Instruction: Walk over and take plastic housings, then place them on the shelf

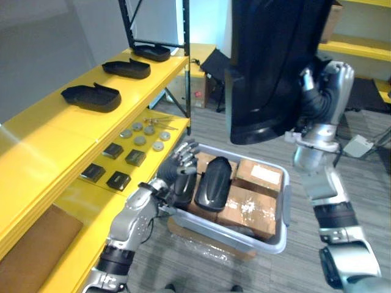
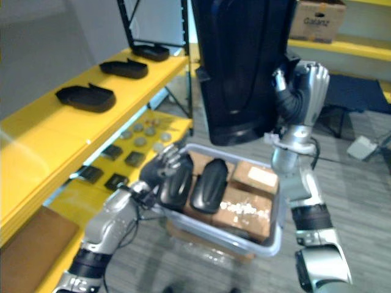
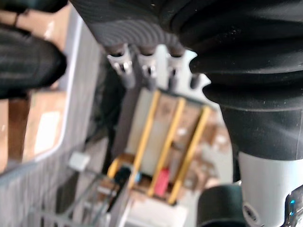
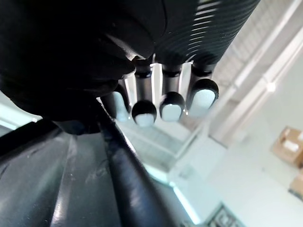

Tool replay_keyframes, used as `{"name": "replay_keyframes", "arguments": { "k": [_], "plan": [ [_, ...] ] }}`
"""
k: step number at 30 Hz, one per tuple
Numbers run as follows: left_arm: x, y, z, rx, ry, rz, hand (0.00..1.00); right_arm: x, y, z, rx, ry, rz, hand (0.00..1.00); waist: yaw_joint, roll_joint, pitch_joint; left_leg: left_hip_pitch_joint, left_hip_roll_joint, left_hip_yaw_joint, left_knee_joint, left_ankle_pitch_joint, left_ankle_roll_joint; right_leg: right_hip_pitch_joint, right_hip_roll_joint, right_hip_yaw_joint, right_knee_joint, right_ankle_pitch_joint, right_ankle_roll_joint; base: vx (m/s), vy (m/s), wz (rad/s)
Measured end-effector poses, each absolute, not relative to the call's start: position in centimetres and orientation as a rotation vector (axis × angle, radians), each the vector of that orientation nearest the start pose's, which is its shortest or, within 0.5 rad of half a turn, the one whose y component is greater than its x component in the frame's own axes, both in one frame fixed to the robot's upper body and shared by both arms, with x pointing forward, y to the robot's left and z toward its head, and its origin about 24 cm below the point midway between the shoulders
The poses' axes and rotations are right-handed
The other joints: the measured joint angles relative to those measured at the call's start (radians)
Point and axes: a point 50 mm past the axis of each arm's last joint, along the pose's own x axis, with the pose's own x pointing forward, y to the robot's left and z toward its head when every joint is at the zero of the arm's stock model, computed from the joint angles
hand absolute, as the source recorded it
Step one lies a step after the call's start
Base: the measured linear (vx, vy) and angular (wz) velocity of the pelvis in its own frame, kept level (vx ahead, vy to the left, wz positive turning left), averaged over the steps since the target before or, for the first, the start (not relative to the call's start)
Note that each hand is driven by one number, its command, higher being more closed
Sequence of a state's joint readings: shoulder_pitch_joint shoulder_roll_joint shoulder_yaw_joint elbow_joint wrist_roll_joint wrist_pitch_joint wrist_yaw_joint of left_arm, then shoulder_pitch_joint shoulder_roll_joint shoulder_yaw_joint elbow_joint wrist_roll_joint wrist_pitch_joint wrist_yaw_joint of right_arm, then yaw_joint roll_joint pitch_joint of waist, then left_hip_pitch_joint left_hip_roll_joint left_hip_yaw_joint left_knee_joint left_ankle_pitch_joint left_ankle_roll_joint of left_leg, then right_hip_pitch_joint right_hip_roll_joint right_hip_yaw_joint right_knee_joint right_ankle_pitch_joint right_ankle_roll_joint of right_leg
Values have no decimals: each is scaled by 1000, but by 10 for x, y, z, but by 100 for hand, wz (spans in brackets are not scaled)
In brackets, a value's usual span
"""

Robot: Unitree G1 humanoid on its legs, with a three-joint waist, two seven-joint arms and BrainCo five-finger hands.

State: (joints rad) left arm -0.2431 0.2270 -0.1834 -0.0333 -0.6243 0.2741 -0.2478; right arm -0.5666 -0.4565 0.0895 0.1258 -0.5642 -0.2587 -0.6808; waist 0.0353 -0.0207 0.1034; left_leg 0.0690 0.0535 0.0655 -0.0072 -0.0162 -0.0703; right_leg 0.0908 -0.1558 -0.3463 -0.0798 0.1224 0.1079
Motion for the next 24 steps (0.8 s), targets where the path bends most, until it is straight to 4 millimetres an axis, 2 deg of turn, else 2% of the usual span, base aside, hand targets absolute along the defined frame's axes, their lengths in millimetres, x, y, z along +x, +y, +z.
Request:
{"name": "replay_keyframes", "arguments": {
  "k": [5, 8, 13, 20, 24],
  "plan": [
    [288, 98, 88, -400, 78, -633, 0, 313, -159, 209, -759, -981, -393, 100, 1, -4, -6, -1, -5, -2, -1, 2, 3, 1, -5, -2, 0, 3, 3, -6, 3, 0],
    [288, 98, 87, -403, 81, -625, 0, 316, -154, 201, -762, -955, -365, 100, 1, -8, -19, -2, -6, -4, -1, 2, 3, 1, -7, -3, 0, 3, 3, 0, 0, 0],
    [290, 94, 83, -394, 98, -605, 0, 321, -149, 191, -788, -914, -322, 100, 3, -10, -23, -2, -6, -5, 0, 2, 3, -1, -7, -5, -1, 3, 3, -6, 2, 0],
    [293, 98, 90, -375, 20, -545, 0, 327, -145, 172, -828, -841, -278, 100, 5, -12, -23, -2, -3, -14, -1, 2, 3, -1, -4, -9, -8, 0, -1, 0, 0, 0],
    [293, 96, 95, -371, -24, -543, 0, 328, -142, 163, -844, -811, -250, 100, 5, -22, -23, -2, -3, -17, -1, 2, 3, 3, -4, -10, -1, 1, -1, 0, 0, 0]
  ]
}}
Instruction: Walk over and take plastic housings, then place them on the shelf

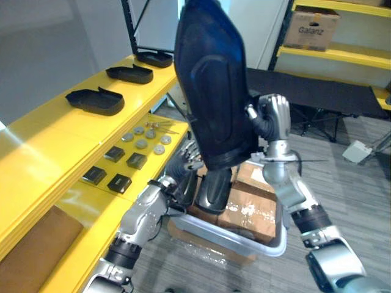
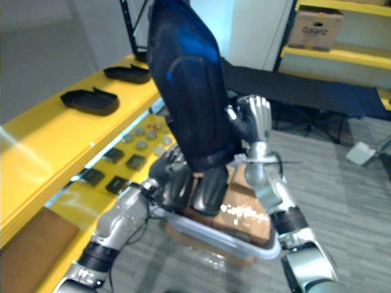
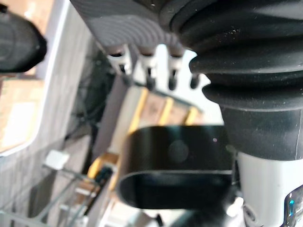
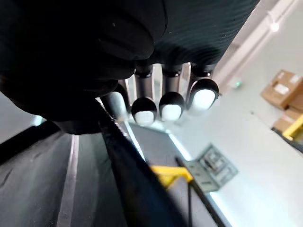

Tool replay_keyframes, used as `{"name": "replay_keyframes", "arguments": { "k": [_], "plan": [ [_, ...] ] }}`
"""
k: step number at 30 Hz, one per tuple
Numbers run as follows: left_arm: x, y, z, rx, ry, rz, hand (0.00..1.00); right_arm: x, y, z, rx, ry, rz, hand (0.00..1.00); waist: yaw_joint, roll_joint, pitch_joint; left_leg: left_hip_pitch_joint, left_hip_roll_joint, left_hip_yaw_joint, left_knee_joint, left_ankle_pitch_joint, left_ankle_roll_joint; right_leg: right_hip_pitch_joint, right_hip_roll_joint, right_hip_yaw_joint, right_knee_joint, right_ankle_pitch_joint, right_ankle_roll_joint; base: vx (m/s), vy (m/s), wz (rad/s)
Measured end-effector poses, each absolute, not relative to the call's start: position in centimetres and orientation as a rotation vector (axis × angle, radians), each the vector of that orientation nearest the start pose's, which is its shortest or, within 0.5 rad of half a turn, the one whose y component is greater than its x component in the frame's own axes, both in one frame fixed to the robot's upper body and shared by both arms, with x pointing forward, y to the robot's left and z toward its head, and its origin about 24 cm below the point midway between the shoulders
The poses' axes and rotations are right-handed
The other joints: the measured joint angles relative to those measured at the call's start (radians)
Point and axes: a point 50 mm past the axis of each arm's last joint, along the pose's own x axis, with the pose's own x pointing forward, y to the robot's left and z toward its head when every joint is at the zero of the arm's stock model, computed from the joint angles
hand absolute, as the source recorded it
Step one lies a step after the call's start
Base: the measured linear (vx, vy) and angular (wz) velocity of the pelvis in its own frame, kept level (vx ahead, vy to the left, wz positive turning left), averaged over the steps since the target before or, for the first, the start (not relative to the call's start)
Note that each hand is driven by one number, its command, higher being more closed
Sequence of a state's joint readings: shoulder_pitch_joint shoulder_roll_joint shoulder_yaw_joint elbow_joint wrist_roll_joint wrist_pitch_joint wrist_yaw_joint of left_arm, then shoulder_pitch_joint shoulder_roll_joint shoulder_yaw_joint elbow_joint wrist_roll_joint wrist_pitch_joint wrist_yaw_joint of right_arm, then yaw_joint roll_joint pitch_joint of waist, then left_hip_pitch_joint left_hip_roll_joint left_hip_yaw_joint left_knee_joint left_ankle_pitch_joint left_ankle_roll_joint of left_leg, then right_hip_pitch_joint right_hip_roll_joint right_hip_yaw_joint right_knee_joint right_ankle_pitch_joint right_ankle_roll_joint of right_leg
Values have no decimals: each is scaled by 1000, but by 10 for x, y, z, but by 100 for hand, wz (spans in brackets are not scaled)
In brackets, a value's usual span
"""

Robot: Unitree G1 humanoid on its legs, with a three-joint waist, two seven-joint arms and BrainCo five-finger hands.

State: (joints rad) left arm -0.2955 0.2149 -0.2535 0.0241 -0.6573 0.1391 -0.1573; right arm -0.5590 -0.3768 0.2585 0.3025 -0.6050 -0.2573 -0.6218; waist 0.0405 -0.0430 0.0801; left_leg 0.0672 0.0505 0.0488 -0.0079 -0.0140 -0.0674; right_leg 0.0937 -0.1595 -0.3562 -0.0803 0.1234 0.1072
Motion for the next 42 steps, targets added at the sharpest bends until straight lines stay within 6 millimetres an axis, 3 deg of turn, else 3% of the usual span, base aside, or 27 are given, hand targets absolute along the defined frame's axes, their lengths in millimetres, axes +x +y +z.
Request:
{"name": "replay_keyframes", "arguments": {
  "k": [6, 19, 20, 35, 42],
  "plan": [
    [295, 90, 107, -390, -81, -561, 0, 332, -136, 143, -841, -730, -216, 100, 2, -24, -4, 0, -1, -5, 1, 0, 0, 3, -1, -2, 0, 0, 0, -11, 2, 0],
    [291, 80, 107, -380, -72, -564, 0, 332, -119, 127, -837, -671, -160, 100, 7, -26, -3, 2, 6, -15, 2, 0, -1, 9, 3, -24, -9, -6, -5, -13, 2, 2],
    [292, 80, 107, -374, -70, -552, 100, 332, -118, 127, -831, -667, -159, 100, 8, -26, -3, 2, 6, -16, 2, 0, -1, 9, 3, -24, -9, -6, -5, 0, 0, 0],
    [302, 101, 91, -207, -57, -262, 100, 329, -98, 127, -739, -685, -151, 100, 26, -38, 4, -10, 10, -40, 13, 0, -4, 13, 5, -47, -9, -12, -14, -3, 1, 3],
    [301, 107, 93, -286, -102, -161, 100, 326, -87, 128, -613, -672, -160, 100, 24, -40, 6, -9, 10, -37, 13, 0, -5, 12, 5, -43, -9, -12, -14, -1, 2, -1]
  ]
}}
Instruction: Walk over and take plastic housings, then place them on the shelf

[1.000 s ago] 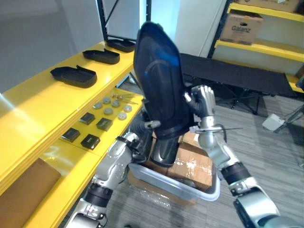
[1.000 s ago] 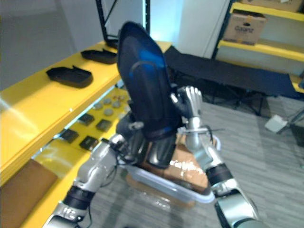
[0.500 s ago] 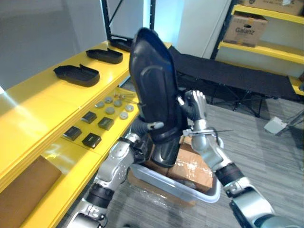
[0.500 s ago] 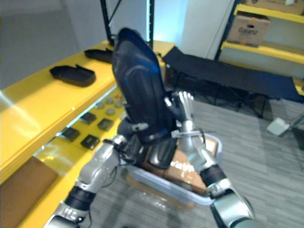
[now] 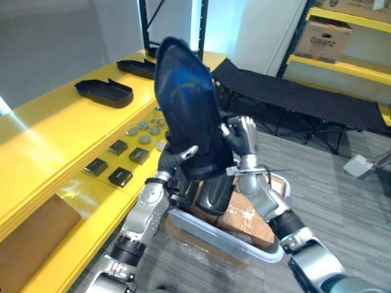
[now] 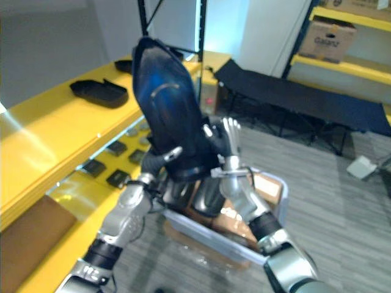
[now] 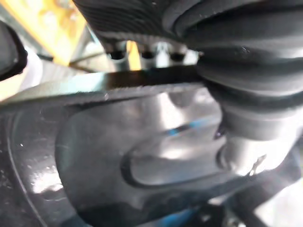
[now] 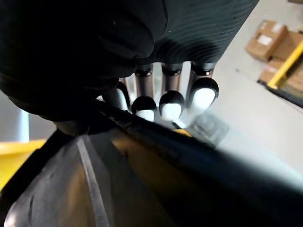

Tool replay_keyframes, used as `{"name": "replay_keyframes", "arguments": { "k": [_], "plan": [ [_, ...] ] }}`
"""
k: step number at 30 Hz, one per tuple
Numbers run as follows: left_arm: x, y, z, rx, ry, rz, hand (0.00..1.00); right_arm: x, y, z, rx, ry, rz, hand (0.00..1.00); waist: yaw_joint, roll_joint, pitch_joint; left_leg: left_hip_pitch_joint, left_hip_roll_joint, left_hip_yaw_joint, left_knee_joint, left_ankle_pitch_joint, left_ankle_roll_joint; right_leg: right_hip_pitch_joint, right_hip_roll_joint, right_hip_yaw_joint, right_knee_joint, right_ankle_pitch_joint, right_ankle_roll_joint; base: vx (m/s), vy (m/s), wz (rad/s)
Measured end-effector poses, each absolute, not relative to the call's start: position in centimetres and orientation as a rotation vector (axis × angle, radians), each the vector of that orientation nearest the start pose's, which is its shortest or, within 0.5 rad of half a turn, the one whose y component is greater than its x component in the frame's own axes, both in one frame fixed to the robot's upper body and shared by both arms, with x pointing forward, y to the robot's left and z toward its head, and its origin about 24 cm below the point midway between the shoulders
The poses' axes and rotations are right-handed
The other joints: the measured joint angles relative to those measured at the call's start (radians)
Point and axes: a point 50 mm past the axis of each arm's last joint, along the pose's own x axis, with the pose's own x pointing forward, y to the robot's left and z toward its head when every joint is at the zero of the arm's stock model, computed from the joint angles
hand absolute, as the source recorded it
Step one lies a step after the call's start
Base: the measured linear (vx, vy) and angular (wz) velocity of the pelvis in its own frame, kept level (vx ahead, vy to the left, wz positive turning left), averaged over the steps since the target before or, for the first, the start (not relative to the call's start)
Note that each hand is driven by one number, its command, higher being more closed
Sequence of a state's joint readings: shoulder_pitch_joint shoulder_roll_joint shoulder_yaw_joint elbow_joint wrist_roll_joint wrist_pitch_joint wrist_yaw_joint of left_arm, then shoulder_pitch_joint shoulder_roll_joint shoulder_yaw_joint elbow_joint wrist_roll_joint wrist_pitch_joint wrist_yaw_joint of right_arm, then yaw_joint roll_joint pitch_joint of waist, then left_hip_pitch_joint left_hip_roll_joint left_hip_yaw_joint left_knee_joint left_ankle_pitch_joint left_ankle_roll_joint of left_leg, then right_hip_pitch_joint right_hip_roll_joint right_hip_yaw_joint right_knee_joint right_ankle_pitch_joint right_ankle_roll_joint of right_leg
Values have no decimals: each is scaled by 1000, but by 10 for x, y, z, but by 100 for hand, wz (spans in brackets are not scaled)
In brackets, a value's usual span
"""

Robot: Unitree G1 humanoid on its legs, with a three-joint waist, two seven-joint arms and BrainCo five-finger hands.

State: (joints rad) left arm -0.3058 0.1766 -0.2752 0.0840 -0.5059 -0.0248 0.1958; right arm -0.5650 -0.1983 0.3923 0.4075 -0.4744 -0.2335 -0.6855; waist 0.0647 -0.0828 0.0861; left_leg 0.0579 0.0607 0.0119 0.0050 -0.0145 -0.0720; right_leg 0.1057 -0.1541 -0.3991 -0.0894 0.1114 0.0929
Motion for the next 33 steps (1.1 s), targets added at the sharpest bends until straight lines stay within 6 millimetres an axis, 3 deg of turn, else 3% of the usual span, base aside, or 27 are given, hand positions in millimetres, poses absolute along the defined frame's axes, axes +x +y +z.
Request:
{"name": "replay_keyframes", "arguments": {
  "k": [7, 13, 14, 17, 20, 26, 33],
  "plan": [
    [293, 111, 87, -498, -128, -72, 100, 304, -72, 113, -441, -660, -133, 100, -7, -3, 19, 11, 1, 26, 0, -7, -2, -1, 0, 21, 1, 0, 0, -6, 12, -9],
    [281, 115, 83, -533, -130, -108, 100, 284, -67, 108, -336, -654, -136, 100, -29, -2, 24, 11, 7, 69, 5, -22, -4, -22, 5, 59, 9, 0, -1, 14, 21, -20],
    [275, 115, 84, -538, -138, -123, 100, 277, -68, 109, -311, -673, -132, 0, -31, -1, 25, 14, 10, 83, 10, -29, -5, -25, 9, 73, 9, 1, -1, 48, 4, -27],
    [265, 119, 87, -557, -158, -142, 100, 258, -69, 109, -256, -722, -74, 0, -50, 1, 26, 24, 19, 110, 46, -56, -9, -13, 16, 104, 10, 2, -1, 59, 27, -28],
    [266, 124, 89, -560, -177, -138, 100, 254, -70, 104, -253, -721, -41, 0, -67, 6, 29, 33, 23, 112, 56, -72, -9, -2, 18, 107, 10, 1, -1, 11, 24, -13],
    [262, 132, 109, -627, -298, -76, 100, 247, -71, 93, -224, -656, 1, 0, -67, 22, 40, 46, 16, 132, 60, -89, -3, 2, 8, 120, 17, -1, -1, -22, 42, -5],
    [254, 120, 118, -626, -344, -55, 100, 247, -81, 107, 119, -539, 110, 0, -71, 33, 45, 26, -12, 67, 35, -72, 7, 8, -11, 51, 20, -13, 14, 2, 24, 27]
  ]
}}
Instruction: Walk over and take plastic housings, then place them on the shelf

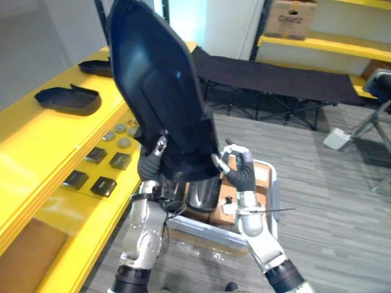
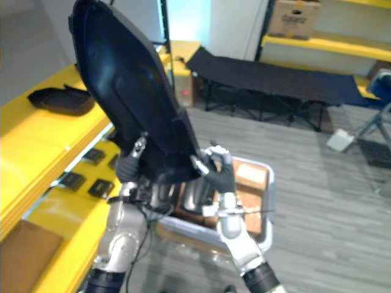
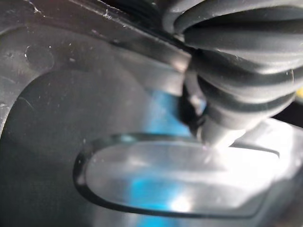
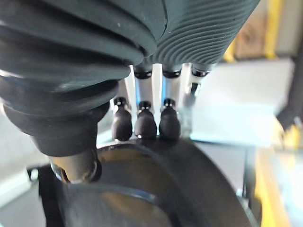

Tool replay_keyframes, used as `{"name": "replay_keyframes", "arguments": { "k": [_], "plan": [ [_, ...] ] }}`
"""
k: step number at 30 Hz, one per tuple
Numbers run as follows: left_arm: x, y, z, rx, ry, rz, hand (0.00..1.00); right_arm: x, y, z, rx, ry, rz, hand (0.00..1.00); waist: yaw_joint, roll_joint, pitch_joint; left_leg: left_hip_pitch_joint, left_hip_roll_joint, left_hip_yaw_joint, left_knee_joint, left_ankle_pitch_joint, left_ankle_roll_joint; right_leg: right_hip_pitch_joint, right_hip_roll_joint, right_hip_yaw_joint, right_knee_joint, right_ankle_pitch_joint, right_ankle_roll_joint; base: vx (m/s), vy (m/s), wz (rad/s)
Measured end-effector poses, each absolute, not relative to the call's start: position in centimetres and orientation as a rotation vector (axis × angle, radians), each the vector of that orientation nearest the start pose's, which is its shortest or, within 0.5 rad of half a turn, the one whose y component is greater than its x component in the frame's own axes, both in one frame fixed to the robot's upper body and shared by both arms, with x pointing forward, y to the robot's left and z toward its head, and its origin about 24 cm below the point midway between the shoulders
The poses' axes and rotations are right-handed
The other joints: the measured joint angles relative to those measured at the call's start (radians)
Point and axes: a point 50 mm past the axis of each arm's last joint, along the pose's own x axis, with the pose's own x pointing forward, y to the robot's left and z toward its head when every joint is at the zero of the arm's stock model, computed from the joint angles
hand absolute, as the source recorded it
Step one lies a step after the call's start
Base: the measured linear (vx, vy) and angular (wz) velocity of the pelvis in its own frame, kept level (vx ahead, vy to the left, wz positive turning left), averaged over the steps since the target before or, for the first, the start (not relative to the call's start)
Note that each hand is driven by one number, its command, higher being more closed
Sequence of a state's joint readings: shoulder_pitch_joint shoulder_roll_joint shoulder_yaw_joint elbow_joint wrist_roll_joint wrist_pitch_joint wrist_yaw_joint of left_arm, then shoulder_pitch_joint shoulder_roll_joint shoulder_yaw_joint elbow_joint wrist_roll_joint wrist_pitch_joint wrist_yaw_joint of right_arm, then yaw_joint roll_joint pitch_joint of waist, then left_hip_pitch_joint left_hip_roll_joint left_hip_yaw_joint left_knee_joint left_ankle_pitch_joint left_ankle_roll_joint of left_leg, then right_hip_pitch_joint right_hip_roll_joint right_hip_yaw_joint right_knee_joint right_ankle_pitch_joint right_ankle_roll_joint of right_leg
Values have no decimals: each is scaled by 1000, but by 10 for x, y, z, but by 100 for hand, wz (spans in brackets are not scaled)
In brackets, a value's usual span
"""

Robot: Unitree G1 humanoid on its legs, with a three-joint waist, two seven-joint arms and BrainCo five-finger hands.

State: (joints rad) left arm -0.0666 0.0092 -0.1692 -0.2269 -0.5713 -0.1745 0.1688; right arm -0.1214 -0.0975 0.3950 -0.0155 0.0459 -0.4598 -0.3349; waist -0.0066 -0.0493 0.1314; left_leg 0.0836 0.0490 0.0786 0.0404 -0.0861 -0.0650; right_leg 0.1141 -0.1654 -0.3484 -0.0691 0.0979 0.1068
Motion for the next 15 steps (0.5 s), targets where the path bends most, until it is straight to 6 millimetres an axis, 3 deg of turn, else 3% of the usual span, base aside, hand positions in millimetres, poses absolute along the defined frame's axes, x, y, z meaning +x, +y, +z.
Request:
{"name": "replay_keyframes", "arguments": {
  "k": [5, 7, 8, 10, 12, 15],
  "plan": [
    [248, 129, 124, -528, -390, 54, 100, 248, -94, 126, 326, -550, 119, 0, -2, 0, 0, 0, -6, 6, 3, 1, 1, 0, -5, -2, -3, 0, 1, 30, 36, -2],
    [244, 140, 121, -463, -397, 136, 100, 249, -113, 137, 423, -597, 69, 0, -3, 0, 0, 1, -7, 12, 4, 0, 3, 0, -6, -2, -6, 0, 1, 12, 26, -6],
    [240, 155, 117, -359, -404, 258, 100, 247, -136, 145, 489, -658, 9, 0, -5, 0, 0, 1, -7, 13, 4, -1, 3, 0, -5, -2, -8, 0, 1, 0, 0, 0],
    [236, 167, 116, -258, -416, 367, 100, 241, -152, 149, 541, -701, -32, 0, -5, 1, 0, 2, -7, 14, 4, -1, 3, 2, -5, -2, -9, 0, 1, 0, 0, 0],
    [224, 190, 117, -70, -456, 567, 100, 226, -182, 157, 597, -798, -124, 0, -7, 6, 3, 4, -6, 14, 5, -1, 3, 5, -5, -3, -9, 0, 1, 0, 0, 0],
    [206, 209, 116, 30, -480, 732, 100, 207, -202, 157, 597, -854, -167, 0, -9, 16, 7, 8, -7, 15, 4, -2, 5, 8, -7, -4, -9, 0, 1, 0, 0, 0]
  ]
}}
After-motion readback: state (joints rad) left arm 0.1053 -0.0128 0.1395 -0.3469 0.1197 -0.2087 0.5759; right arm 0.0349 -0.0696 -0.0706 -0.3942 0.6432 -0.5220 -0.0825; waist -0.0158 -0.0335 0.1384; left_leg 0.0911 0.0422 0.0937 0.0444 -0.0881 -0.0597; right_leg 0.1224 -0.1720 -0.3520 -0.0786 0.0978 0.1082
